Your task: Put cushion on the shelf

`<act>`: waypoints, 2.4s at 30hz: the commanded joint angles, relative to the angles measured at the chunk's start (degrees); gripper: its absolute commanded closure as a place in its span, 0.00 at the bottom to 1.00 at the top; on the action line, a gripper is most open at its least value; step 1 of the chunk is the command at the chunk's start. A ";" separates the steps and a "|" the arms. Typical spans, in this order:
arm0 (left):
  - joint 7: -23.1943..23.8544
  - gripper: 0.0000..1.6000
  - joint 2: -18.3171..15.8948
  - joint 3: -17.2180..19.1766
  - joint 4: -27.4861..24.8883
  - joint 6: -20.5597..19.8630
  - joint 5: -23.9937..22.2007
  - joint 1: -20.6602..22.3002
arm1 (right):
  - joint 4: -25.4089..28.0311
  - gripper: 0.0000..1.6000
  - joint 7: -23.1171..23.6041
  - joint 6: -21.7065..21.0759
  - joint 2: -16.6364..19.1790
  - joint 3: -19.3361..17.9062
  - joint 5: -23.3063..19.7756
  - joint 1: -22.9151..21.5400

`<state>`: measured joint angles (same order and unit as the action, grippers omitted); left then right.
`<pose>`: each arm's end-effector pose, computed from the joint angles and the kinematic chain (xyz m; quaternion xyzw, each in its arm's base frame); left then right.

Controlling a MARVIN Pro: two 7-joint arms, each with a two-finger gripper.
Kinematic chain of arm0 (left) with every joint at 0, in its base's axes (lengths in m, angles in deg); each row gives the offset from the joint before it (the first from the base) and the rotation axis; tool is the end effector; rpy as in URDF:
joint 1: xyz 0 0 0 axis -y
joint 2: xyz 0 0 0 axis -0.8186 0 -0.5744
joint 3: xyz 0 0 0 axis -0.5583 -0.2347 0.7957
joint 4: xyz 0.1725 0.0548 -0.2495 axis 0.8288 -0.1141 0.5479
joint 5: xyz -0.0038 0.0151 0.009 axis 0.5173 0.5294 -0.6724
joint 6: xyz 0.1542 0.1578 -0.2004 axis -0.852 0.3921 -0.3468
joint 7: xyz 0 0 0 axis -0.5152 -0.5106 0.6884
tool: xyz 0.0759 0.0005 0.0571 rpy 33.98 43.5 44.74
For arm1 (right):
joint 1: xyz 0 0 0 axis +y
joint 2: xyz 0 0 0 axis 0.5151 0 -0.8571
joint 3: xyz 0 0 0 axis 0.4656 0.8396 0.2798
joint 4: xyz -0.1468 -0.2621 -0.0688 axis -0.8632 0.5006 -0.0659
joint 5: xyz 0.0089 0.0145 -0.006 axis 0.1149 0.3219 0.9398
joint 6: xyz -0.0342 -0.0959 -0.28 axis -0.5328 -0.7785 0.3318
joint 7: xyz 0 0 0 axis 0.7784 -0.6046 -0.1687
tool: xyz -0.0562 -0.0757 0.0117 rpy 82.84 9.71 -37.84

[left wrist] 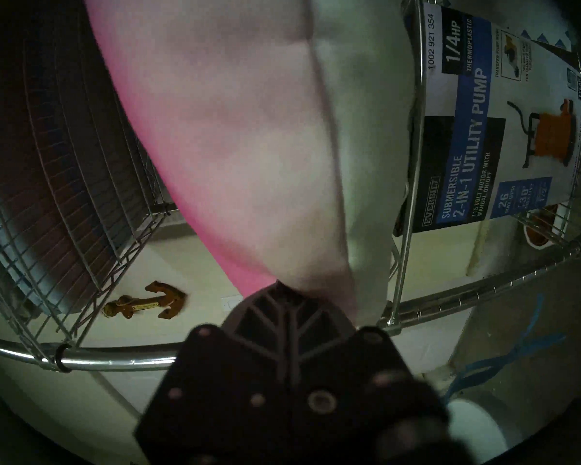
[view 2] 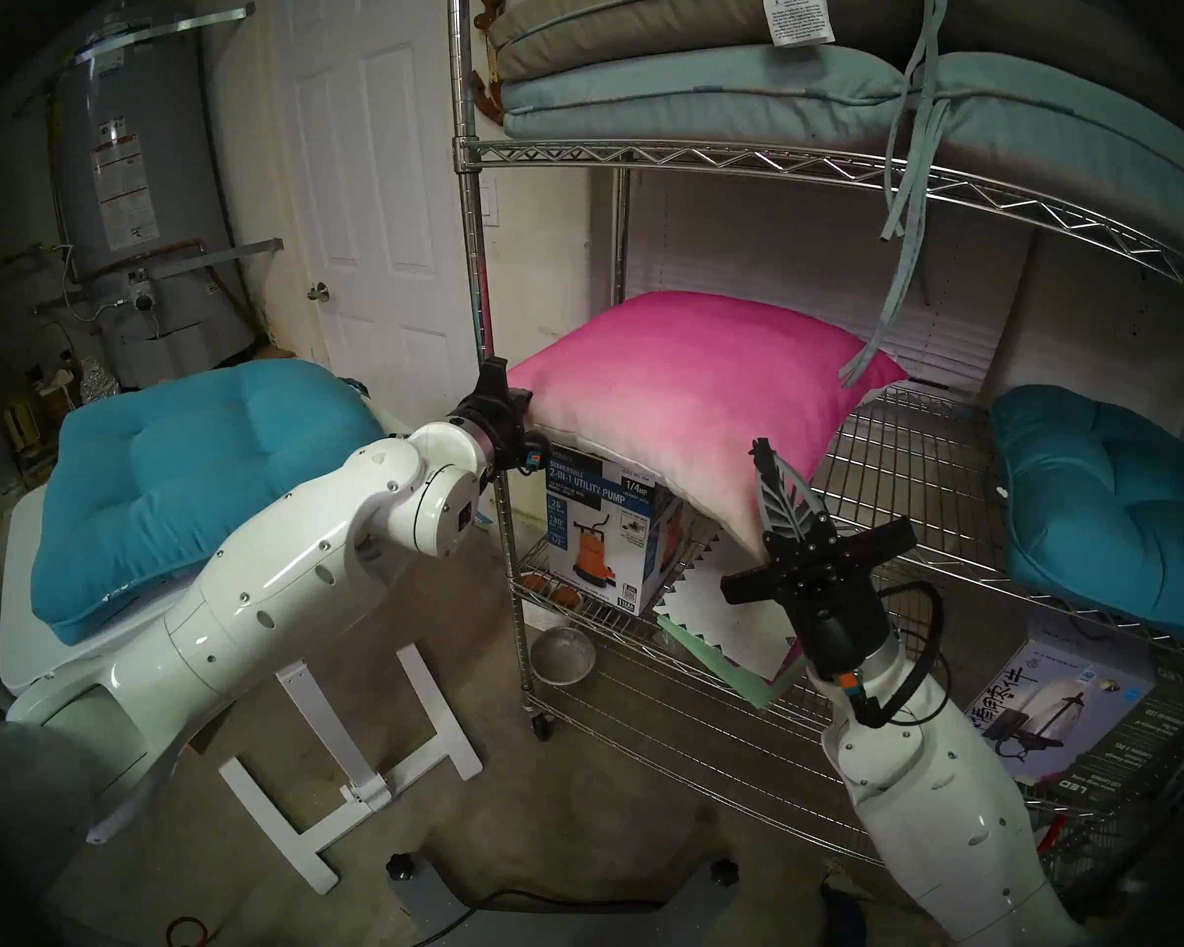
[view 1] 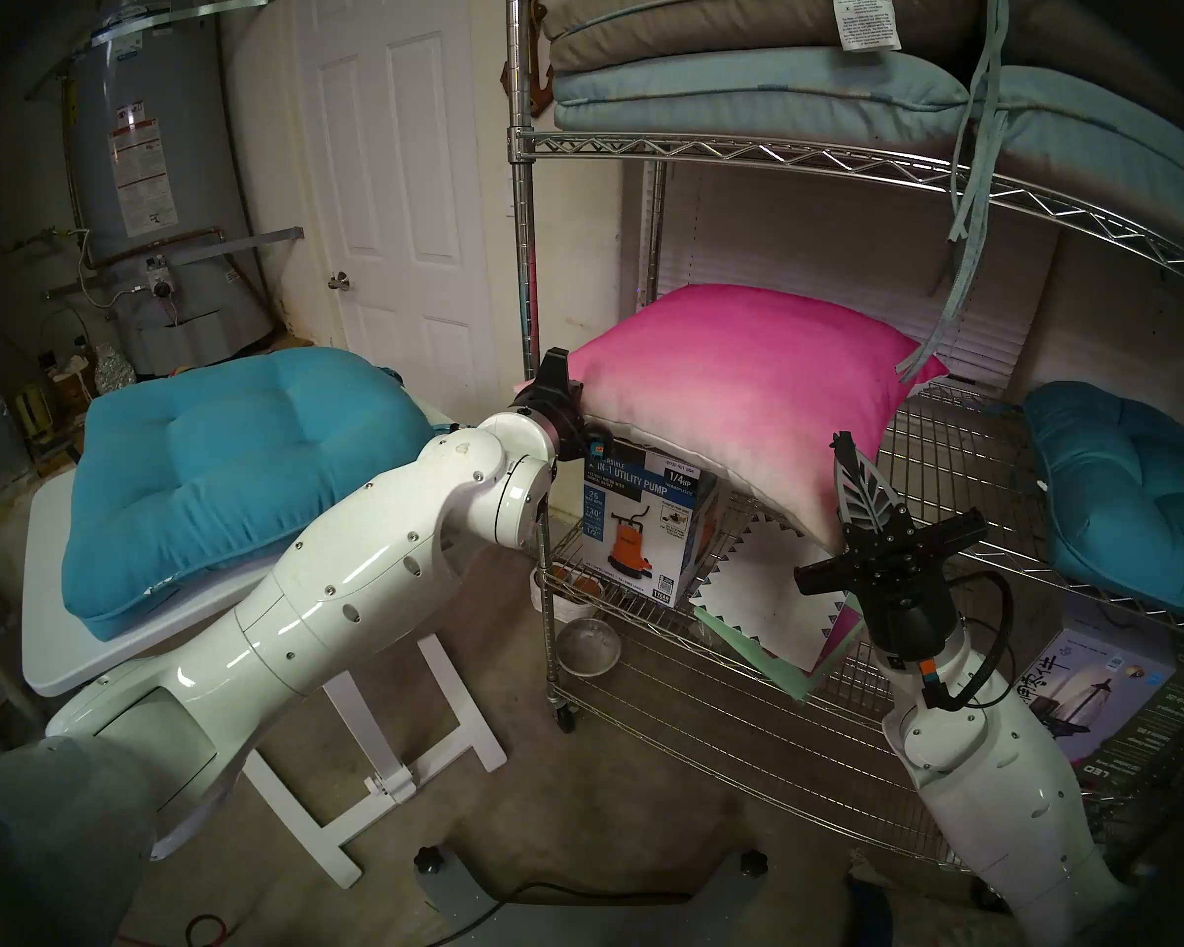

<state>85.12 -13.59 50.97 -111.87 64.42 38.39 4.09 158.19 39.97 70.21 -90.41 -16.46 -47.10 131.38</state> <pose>0.5011 -0.0862 -0.1614 -0.4085 0.6118 -0.5123 0.4431 0.2983 -0.0585 -0.2096 0.1583 0.2934 0.9328 0.1366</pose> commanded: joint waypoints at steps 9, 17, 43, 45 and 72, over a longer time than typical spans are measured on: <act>-7.60 1.00 7.89 1.11 16.74 6.61 -1.10 8.56 | 0.91 1.00 -0.22 0.08 0.12 0.18 -0.20 0.00; -10.80 0.00 5.19 2.83 10.41 4.58 0.67 8.30 | 1.19 1.00 -0.50 0.08 0.89 0.00 -1.85 0.06; -6.39 0.00 -3.18 6.89 -6.77 -0.72 1.38 1.18 | 16.75 0.00 7.86 -15.31 -12.92 19.43 15.04 3.85; -5.95 0.00 -3.37 6.97 -7.20 -0.90 1.43 0.99 | 16.21 0.00 9.23 -16.64 -14.06 21.13 16.63 2.68; -0.36 0.00 -5.35 7.54 -11.79 -3.63 2.24 -0.17 | -0.30 1.00 6.95 -26.46 -21.84 19.00 25.90 -12.73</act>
<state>85.25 -18.89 57.65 -122.14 61.27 40.40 3.24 158.96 50.67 42.37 -112.13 5.35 -21.06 122.40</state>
